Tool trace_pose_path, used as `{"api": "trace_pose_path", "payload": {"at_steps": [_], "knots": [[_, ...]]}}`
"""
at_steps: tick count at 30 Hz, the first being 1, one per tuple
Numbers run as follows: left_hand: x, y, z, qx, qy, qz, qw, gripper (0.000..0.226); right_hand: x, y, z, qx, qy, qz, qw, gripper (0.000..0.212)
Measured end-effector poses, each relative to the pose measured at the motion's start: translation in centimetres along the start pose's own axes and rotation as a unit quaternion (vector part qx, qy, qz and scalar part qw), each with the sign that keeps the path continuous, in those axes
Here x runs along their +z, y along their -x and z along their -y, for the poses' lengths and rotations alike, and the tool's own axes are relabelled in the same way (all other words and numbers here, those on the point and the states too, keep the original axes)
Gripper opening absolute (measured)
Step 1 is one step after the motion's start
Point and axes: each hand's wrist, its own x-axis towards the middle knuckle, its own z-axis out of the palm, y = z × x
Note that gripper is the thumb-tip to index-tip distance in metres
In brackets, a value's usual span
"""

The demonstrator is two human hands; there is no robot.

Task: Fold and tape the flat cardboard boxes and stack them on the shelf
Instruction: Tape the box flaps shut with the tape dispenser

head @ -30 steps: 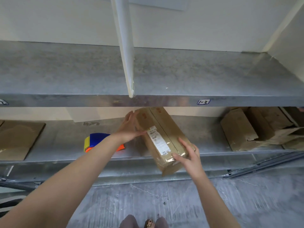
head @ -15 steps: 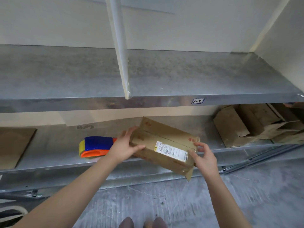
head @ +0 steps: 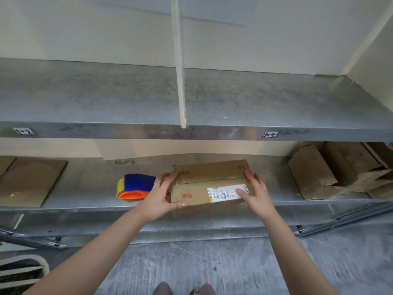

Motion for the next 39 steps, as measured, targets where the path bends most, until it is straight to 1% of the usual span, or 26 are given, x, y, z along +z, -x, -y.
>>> {"api": "trace_pose_path", "payload": {"at_steps": [1, 3, 5, 6, 8, 9, 10, 12, 14, 15, 16, 19, 21, 22, 23, 24, 25, 26, 27, 28, 30, 34, 39], "knots": [[-0.4, -0.6, -0.1, -0.006, -0.024, 0.004, 1.000, 0.109, 0.0, -0.5, 0.1, 0.016, -0.003, -0.004, 1.000, 0.067], [-1.6, -1.9, -0.4, -0.012, -0.094, 0.029, 0.995, 0.109, 0.2, -1.3, 0.2, 0.029, 0.011, -0.050, 0.998, 0.057], [-3.0, -3.3, -0.7, -0.002, -0.139, 0.080, 0.987, 0.109, 0.8, -1.5, 0.6, 0.031, 0.081, -0.095, 0.992, 0.048], [-3.7, -4.0, -0.9, 0.006, -0.150, 0.109, 0.983, 0.107, 1.3, -1.4, 0.9, 0.038, 0.124, -0.101, 0.986, 0.046], [-4.9, -5.1, -1.1, 0.024, -0.154, 0.167, 0.974, 0.102, 2.0, -1.1, 1.4, 0.062, 0.170, -0.080, 0.980, 0.048], [-5.2, -5.4, -1.1, 0.034, -0.155, 0.184, 0.970, 0.102, 2.2, -0.8, 1.6, 0.077, 0.166, -0.060, 0.981, 0.052], [-5.2, -5.5, -1.0, 0.043, -0.159, 0.184, 0.969, 0.104, 2.5, -0.2, 1.7, 0.094, 0.151, -0.039, 0.983, 0.059], [-4.2, -5.0, -0.6, 0.056, -0.154, 0.141, 0.976, 0.103, 3.1, 1.4, 1.7, 0.112, 0.109, -0.015, 0.988, 0.079], [-1.9, -3.8, -0.6, 0.061, -0.125, 0.079, 0.987, 0.100, 4.0, 3.2, 1.5, 0.088, 0.079, -0.019, 0.993, 0.088], [-0.5, -3.1, -0.8, 0.063, -0.113, 0.048, 0.990, 0.099, 4.6, 4.0, 1.3, 0.071, 0.061, -0.023, 0.995, 0.088], [0.9, -2.3, -1.0, 0.065, -0.104, 0.017, 0.992, 0.100, 5.2, 4.5, 1.2, 0.052, 0.032, -0.027, 0.998, 0.084], [4.8, 0.1, -2.4, 0.053, -0.071, -0.048, 0.995, 0.101, 6.2, 5.6, 1.6, 0.009, -0.084, -0.047, 0.995, 0.061], [6.9, 1.7, -3.1, 0.032, -0.036, -0.088, 0.995, 0.100, 6.0, 6.1, 1.8, 0.015, -0.146, -0.062, 0.987, 0.052], [7.7, 2.4, -3.4, 0.026, -0.019, -0.114, 0.993, 0.097, 5.8, 6.4, 1.7, 0.016, -0.183, -0.053, 0.982, 0.048], [8.3, 3.0, -3.5, 0.024, -0.004, -0.138, 0.990, 0.094, 5.5, 6.7, 1.5, 0.009, -0.213, -0.025, 0.977, 0.050], [8.7, 3.6, -3.6, 0.025, 0.006, -0.155, 0.988, 0.090, 5.1, 7.0, 1.3, -0.007, -0.222, 0.015, 0.975, 0.061], [9.0, 4.1, -3.5, 0.032, 0.009, -0.163, 0.986, 0.086, 4.7, 7.1, 1.1, -0.023, -0.199, 0.062, 0.978, 0.078], [9.1, 4.5, -3.4, 0.046, 0.002, -0.161, 0.986, 0.082, 4.4, 7.2, 0.9, -0.033, -0.150, 0.105, 0.983, 0.097], [9.0, 4.8, -3.2, 0.064, -0.010, -0.149, 0.987, 0.079, 4.2, 7.1, 0.7, -0.038, -0.092, 0.133, 0.986, 0.111], [8.8, 5.0, -3.0, 0.079, -0.022, -0.132, 0.988, 0.077, 4.1, 7.0, 0.7, -0.040, -0.042, 0.143, 0.988, 0.117], [8.2, 5.0, -2.7, 0.091, -0.037, -0.102, 0.990, 0.071, 3.8, 6.5, 1.0, -0.048, 0.005, 0.133, 0.990, 0.119], [7.0, 4.0, -2.9, 0.093, -0.050, -0.107, 0.989, 0.048, 3.1, 5.8, 1.4, -0.068, 0.003, 0.132, 0.989, 0.120], [8.3, 5.2, -3.2, 0.106, -0.070, -0.122, 0.984, 0.044, 1.9, 5.7, 0.7, -0.087, 0.052, 0.163, 0.981, 0.121]]}}
